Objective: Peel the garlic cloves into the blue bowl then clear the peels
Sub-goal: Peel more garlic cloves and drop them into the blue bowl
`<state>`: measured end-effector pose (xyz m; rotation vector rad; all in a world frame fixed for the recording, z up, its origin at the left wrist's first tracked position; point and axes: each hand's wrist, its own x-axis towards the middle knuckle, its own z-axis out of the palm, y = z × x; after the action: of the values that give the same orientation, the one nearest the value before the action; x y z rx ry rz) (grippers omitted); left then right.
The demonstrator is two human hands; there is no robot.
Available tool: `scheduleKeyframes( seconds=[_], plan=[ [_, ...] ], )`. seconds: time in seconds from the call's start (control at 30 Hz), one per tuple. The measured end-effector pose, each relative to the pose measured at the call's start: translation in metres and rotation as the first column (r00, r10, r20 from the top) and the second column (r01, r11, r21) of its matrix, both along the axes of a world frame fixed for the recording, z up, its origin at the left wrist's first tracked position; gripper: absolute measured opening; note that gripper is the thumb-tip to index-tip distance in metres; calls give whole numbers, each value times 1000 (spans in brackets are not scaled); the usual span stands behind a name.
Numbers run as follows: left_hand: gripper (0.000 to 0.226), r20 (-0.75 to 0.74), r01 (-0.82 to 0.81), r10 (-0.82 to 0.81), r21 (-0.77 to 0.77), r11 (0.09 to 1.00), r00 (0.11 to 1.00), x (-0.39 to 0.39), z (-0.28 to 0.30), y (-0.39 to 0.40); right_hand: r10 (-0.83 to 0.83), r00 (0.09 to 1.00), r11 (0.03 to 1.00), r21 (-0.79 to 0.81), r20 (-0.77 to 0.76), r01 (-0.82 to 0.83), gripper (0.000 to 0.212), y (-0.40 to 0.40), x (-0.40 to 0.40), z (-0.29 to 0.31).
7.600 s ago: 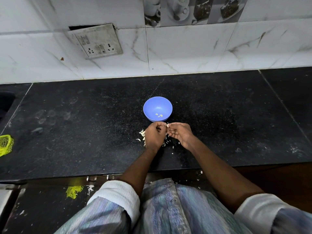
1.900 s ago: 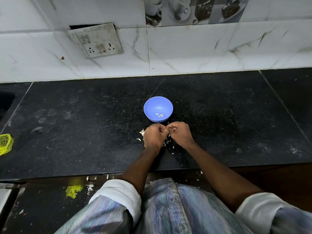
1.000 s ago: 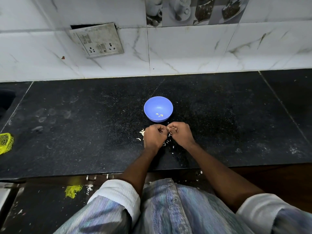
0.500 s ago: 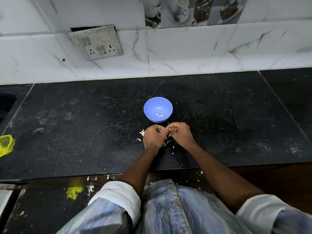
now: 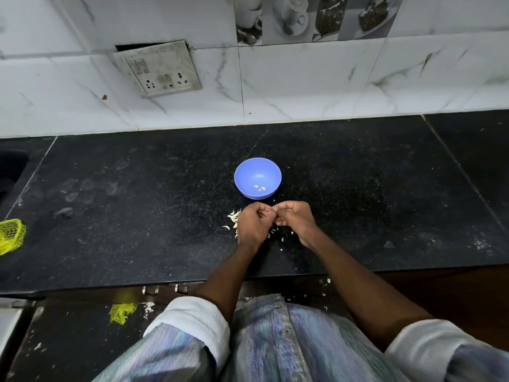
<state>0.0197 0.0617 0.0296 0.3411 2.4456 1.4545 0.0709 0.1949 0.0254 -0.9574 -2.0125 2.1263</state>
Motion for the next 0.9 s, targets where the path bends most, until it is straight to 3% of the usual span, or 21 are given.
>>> scheduleKeyframes(
  seconds=[0.1, 0.33, 0.7, 0.9],
  plan=[
    [4, 17, -27, 27, 22, 999, 999, -2, -2, 1, 6, 1000, 1000, 14, -8, -6, 13, -1, -1, -2],
    [6, 14, -68, 67, 52, 996, 998, -3, -2, 0, -42, 997, 993, -117, -58, 35, 12, 1, 1, 1],
    [12, 19, -46, 48, -74, 996, 999, -5, -4, 2, 71, 997, 969, 239, -13, -66, 21, 4, -3, -8],
    [10, 18, -57, 59, -91, 994, 998, -5, -3, 2, 89, 996, 951, 298, -16, -80, 20, 4, -3, -7]
  ],
)
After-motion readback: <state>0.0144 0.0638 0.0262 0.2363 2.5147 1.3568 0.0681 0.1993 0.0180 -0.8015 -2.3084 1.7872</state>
